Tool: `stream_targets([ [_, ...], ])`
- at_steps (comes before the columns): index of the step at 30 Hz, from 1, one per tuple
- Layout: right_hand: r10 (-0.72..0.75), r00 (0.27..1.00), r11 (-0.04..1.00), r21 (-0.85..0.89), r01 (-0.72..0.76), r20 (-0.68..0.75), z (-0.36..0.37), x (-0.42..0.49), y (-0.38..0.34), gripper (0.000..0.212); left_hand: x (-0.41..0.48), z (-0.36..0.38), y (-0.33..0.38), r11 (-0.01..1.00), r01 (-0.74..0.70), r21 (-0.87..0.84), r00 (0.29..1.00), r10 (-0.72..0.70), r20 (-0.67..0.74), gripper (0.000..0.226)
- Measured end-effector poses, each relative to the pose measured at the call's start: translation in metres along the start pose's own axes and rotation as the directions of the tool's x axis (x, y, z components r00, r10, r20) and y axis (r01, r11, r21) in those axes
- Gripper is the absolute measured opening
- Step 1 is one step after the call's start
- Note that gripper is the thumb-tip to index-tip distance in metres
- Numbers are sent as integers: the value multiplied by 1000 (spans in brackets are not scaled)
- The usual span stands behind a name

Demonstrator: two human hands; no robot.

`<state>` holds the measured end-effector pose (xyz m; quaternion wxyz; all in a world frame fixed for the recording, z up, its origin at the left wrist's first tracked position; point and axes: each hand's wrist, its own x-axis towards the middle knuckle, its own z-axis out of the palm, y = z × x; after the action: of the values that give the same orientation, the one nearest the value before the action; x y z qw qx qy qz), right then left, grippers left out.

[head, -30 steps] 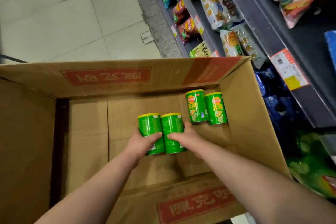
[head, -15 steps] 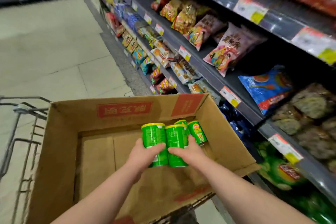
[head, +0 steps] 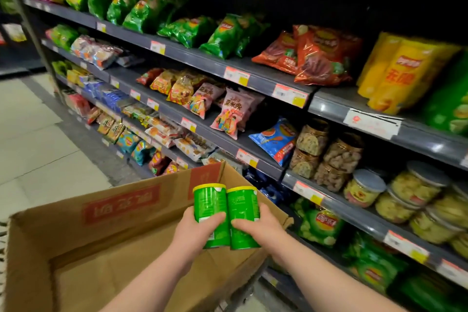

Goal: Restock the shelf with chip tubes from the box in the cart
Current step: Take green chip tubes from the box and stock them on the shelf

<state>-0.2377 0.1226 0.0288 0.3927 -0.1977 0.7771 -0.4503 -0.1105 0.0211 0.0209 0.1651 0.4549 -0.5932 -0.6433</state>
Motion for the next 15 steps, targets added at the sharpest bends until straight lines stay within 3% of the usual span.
stream_targets([
  [4,-27,993,999,44,33,-117,-35,-23,7,56,-15,33,18,999,-54,3,991,53,121,56],
  [7,-19,981,996,88,36,-191,-61,-42,12,55,-24,58,28,995,-90,34,982,83,172,48],
  [12,22,954,978,206,42,-299,-109,-80,32,68,-42,113,36,983,-153,104,959,123,255,74],
  [15,50,922,973,229,42,-385,-145,-113,54,57,-62,157,32,977,-186,107,933,141,332,72],
])
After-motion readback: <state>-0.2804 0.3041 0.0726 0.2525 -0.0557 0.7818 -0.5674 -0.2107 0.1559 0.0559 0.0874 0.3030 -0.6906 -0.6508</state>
